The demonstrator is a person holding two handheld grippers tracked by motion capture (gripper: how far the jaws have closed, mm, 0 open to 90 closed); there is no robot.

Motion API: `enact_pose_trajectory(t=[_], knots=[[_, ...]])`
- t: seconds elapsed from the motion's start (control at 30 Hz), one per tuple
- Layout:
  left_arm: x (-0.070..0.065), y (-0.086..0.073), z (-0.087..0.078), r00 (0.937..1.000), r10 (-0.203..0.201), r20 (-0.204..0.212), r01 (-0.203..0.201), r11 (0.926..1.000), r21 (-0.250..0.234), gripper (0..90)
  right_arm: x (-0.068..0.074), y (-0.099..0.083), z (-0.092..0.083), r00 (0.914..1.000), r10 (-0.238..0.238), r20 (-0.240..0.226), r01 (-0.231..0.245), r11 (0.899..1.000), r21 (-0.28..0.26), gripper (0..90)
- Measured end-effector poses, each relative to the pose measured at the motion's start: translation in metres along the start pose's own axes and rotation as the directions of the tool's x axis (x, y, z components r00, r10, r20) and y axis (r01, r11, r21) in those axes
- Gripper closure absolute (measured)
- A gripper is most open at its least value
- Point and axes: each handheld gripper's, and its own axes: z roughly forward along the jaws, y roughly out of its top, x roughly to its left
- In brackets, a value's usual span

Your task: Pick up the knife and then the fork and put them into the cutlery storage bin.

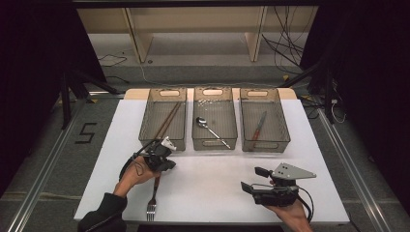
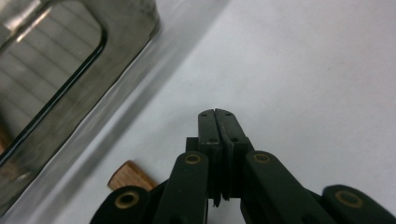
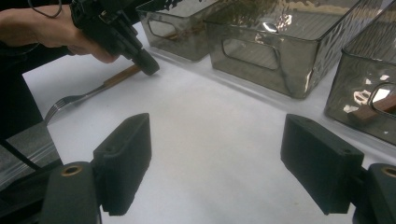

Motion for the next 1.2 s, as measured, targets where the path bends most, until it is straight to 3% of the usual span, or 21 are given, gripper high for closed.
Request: enact_pose_trajectory(t=[0.07, 0.33, 0.77, 1.07, 1.2], knots=[[0.002, -0.002, -0.001, 0.9999, -0.012, 0.008, 0.012, 0.9999, -0.006, 88.8, 0.0, 0.0, 0.0, 1.0, 0.001, 0.0, -0.001, 1.0, -0.001, 25.4], [0.012, -0.015, -0.01, 0.9985, -0.033, -0.044, 0.034, 0.9991, 0.025, 88.8, 0.0, 0.0, -0.001, 1.0, 0.001, 0.0, -0.001, 1.0, -0.004, 25.4], [0.031, -0.056, -0.033, 0.9855, -0.125, -0.114, 0.132, 0.9895, 0.058, 88.7, 0.001, 0.001, -0.001, 1.0, -0.002, -0.001, 0.002, 1.0, -0.002, 25.4], [0.034, -0.083, -0.048, 0.9741, -0.178, -0.139, 0.19, 0.9787, 0.077, 88.7, 0.002, 0.001, -0.001, 1.0, -0.002, -0.001, 0.002, 1.0, 0.0, 25.4], [0.033, -0.091, -0.053, 0.9728, -0.185, -0.139, 0.198, 0.9761, 0.089, 88.7, 0.002, 0.001, -0.001, 1.0, -0.001, -0.002, 0.001, 1.0, -0.001, 25.4]])
